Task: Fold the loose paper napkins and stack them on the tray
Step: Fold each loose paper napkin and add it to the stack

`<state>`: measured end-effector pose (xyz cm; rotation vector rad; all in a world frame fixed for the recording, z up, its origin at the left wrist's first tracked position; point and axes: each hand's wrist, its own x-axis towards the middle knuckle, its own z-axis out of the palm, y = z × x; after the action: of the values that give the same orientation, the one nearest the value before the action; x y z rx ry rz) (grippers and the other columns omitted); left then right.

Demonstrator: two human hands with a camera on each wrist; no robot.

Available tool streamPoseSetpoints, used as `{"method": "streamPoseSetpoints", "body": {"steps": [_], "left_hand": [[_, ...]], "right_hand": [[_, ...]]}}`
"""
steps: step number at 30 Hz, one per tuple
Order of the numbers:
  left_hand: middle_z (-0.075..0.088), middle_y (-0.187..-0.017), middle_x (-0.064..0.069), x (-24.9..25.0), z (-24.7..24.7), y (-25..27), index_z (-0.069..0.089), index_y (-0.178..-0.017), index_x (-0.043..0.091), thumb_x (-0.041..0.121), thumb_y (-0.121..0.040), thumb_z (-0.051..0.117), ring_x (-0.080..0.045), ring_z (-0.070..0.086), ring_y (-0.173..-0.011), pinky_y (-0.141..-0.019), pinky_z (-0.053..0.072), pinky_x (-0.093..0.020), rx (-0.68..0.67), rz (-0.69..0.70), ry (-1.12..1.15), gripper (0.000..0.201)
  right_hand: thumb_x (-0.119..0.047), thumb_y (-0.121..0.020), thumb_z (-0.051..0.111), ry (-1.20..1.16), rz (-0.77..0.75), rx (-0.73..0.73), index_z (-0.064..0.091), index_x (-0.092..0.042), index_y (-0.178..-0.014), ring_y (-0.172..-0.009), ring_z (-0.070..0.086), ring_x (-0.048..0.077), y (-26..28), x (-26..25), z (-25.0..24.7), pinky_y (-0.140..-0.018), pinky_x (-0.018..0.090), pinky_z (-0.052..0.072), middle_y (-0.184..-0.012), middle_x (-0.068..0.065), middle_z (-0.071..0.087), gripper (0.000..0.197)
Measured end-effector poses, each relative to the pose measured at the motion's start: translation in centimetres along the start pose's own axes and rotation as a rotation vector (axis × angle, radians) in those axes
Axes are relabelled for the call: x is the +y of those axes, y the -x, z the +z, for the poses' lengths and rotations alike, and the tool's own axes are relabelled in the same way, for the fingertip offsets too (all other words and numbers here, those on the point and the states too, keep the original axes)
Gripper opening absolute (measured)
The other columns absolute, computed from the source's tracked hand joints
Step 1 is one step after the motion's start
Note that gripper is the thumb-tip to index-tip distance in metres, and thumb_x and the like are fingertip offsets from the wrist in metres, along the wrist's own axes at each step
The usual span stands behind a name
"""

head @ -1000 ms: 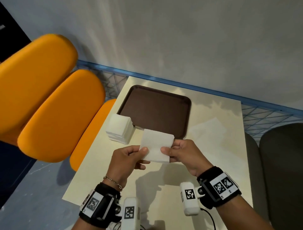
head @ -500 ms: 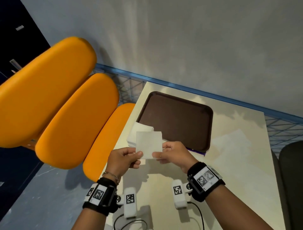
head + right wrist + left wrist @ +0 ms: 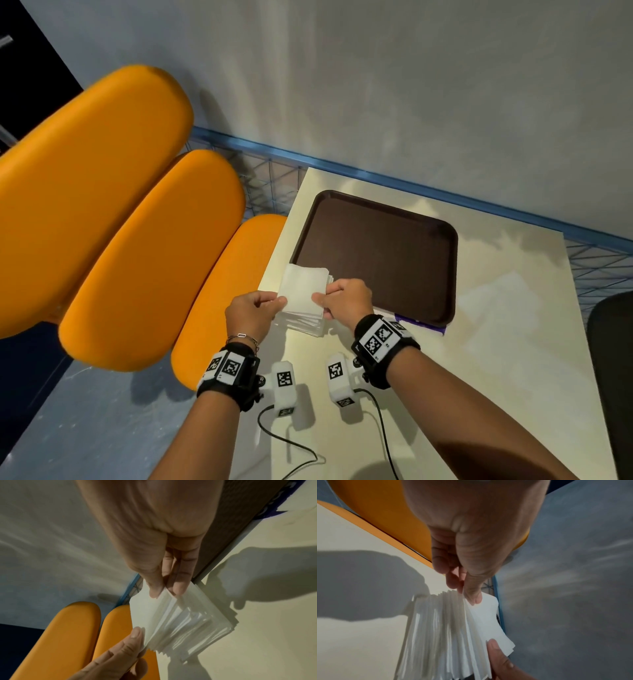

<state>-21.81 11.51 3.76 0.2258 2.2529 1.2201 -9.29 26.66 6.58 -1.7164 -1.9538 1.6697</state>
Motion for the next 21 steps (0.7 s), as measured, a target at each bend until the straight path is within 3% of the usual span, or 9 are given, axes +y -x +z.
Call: {"method": "streamPoseSetpoints", "body": {"steps": [4,7,13,16,18,21], "left_hand": [[0.077,-0.081,0.004,-0.6,0.2,-0.7,0.082,-0.095,0.020,0.033,-0.083,0.088,-0.012,0.070,-0.079,-0.066,0.048,-0.019,0.015,0.005,-0.055,0.019],[0.077,-0.082,0.006,-1.0,0.3,-1.0,0.082,-0.092,0.022,0.033,-0.082,0.089,-0.015,0.072,-0.083,-0.072,0.053,-0.023,0.031,-0.003,-0.061,0.017],[0.077,-0.083,0.005,-1.4,0.6,-1.1,0.082,-0.093,0.021,0.035,-0.080,0.090,-0.016,0.072,-0.084,-0.079,0.058,-0.031,0.037,0.005,-0.080,0.020],[0.076,-0.096,0.005,-1.2,0.5,-0.7,0.080,-0.103,0.020,0.042,-0.080,0.089,-0.019,0.069,-0.096,-0.081,0.051,-0.032,0.085,0.016,-0.110,0.032],[0.075,-0.104,0.003,-0.8,0.2,-0.2,0.078,-0.111,0.020,0.048,-0.080,0.087,-0.020,0.066,-0.102,-0.084,0.050,-0.035,0.131,0.042,-0.147,0.043],[0.074,-0.108,-0.001,0.0,0.5,1.4,0.076,-0.113,0.019,0.054,-0.081,0.084,-0.023,0.066,-0.104,-0.085,0.054,-0.042,0.195,0.137,-0.192,0.048]], "right_hand": [[-0.017,-0.080,0.093,0.009,0.024,0.012,0.076,-0.013,-0.090,-0.056,0.073,0.012,-0.6,0.6,0.7,-0.070,0.036,0.068,-0.081,0.006,0.079,0.020],[-0.017,-0.078,0.094,0.029,0.037,0.009,0.076,-0.014,-0.086,-0.061,0.076,0.015,-0.7,0.9,0.8,-0.068,0.040,0.068,-0.078,0.006,0.079,0.020],[-0.018,-0.075,0.097,0.023,0.046,0.008,0.073,-0.015,-0.088,-0.072,0.078,0.021,-0.6,1.5,0.7,-0.071,0.047,0.068,-0.086,0.009,0.079,0.027],[-0.023,-0.073,0.098,0.027,0.013,0.027,0.071,-0.017,-0.080,-0.070,0.073,0.023,-0.3,1.6,0.2,-0.075,0.049,0.067,-0.085,0.009,0.079,0.029],[-0.026,-0.072,0.099,0.018,-0.010,0.049,0.069,-0.019,-0.078,-0.077,0.077,0.026,-0.1,2.1,-0.8,-0.076,0.047,0.067,-0.087,0.009,0.079,0.031],[-0.028,-0.069,0.101,-0.135,0.022,0.104,0.070,-0.022,-0.090,-0.089,0.077,0.024,0.2,4.4,-3.7,-0.077,0.044,0.068,-0.101,0.007,0.075,0.038]]}}
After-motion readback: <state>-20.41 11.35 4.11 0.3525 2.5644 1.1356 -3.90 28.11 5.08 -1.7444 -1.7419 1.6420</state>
